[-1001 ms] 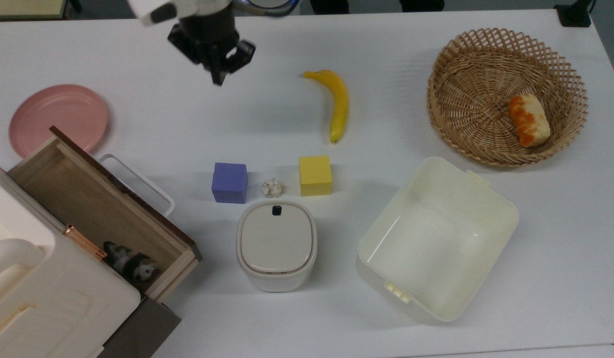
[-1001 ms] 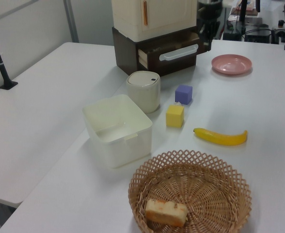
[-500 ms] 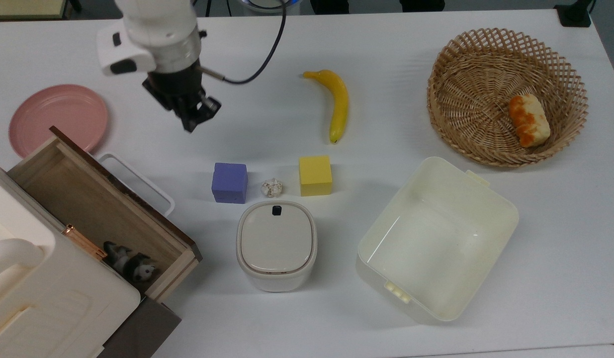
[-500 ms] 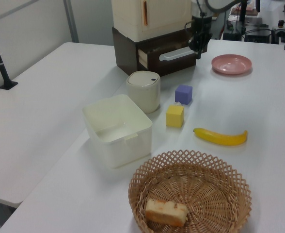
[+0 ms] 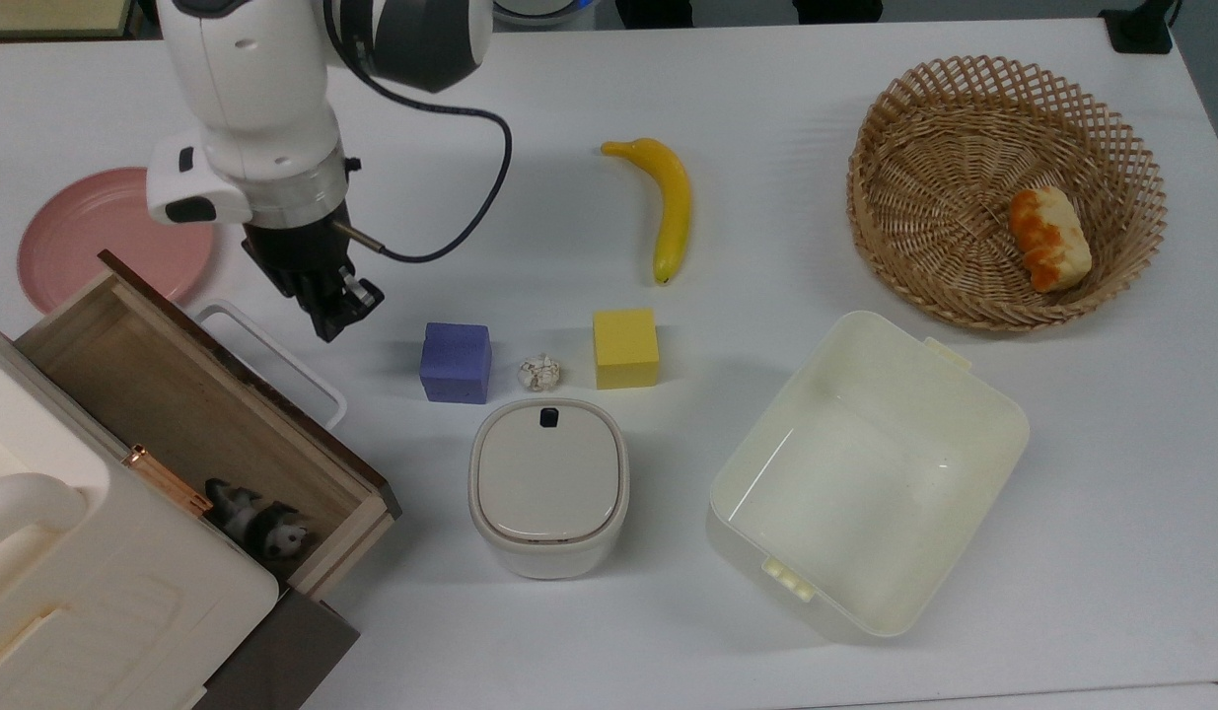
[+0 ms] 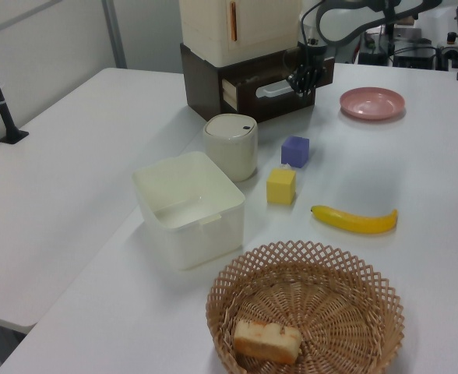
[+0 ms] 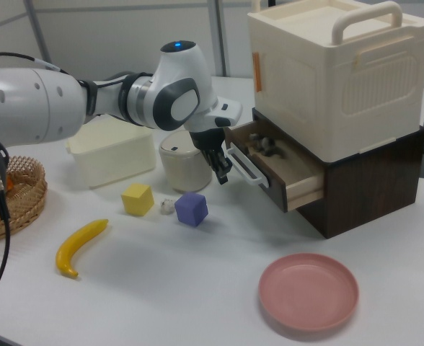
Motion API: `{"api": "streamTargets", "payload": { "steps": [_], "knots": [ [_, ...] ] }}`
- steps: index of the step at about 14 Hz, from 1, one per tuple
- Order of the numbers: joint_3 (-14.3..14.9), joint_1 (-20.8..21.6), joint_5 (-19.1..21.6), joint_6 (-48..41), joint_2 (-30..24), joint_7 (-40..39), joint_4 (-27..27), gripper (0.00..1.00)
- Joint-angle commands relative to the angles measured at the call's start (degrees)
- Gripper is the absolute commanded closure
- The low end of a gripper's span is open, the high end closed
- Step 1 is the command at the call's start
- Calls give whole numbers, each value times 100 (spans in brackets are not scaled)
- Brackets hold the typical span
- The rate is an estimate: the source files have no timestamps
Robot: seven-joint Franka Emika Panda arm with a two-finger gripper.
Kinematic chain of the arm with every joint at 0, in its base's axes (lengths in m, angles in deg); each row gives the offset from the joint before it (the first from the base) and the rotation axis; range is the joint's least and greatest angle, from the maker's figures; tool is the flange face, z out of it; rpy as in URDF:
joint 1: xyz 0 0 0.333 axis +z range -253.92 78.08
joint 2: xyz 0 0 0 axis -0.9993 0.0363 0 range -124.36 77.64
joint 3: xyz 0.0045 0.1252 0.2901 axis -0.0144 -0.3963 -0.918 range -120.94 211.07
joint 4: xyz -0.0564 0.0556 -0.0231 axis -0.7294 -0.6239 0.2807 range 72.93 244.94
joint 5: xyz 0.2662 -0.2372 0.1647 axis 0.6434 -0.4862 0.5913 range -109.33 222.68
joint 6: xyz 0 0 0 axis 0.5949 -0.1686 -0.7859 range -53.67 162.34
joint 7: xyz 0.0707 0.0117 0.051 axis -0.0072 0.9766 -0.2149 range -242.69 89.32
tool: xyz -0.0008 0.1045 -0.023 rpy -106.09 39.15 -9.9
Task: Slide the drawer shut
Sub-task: 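Move the gripper toward the open drawer's white handle and lower it, then push the drawer front with the gripper into the wooden unit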
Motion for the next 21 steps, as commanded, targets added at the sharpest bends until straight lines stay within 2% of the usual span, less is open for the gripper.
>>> {"api": "streamTargets", "payload": {
  "steps": [1,10,17,21],
  "knots": [
    [96,12,39,194,172,257,-155,100],
    [157,3,-180,809,304,450,-164,100],
    [228,3,-505,1037,700,687,-576,100],
    [315,3,-550,1398,823,819,-646,100]
  ]
}}
